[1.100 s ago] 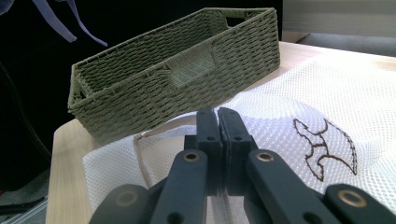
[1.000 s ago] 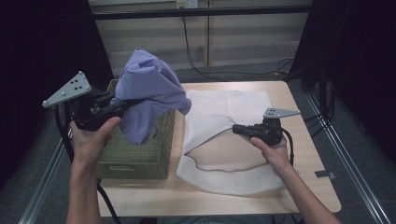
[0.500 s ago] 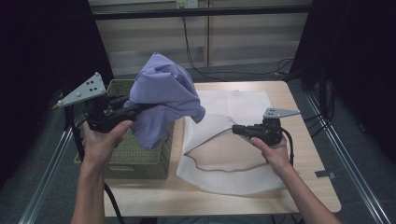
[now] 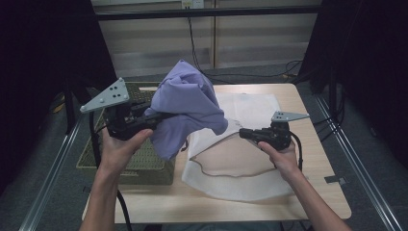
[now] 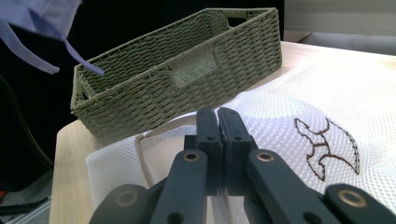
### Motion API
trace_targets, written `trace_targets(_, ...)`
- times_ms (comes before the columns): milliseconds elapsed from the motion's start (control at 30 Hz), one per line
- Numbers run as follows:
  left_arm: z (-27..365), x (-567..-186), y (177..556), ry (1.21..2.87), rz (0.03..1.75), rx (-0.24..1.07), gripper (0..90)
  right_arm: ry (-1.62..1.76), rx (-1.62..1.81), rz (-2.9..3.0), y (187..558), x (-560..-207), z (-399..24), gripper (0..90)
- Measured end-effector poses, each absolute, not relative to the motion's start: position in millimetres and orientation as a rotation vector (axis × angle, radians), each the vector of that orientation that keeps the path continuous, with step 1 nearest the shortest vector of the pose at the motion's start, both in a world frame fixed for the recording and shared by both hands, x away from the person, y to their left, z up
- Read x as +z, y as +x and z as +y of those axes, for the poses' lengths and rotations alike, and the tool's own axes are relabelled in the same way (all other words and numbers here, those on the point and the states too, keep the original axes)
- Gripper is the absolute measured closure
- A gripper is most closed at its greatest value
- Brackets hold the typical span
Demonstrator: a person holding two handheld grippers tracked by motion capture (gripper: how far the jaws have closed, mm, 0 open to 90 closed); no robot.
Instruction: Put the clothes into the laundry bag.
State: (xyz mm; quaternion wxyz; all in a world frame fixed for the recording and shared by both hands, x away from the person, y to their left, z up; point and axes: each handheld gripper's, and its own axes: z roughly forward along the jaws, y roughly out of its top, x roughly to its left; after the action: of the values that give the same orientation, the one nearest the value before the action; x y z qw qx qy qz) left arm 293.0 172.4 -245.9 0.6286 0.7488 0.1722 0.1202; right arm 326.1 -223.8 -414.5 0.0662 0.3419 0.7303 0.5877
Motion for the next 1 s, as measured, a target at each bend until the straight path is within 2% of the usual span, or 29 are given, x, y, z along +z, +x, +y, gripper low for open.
trace_targets(633, 138, -256, 286, 1.756, 0.317, 0.211, 74.6, 1.029, 1.774, 2.199, 326, -414, -224, 88.1)
trace_targets(1000, 118, -271, 291, 1.775, 0.334, 0.164, 74.6, 1.032, 1.779, 2.203, 326, -415, -224, 88.1)
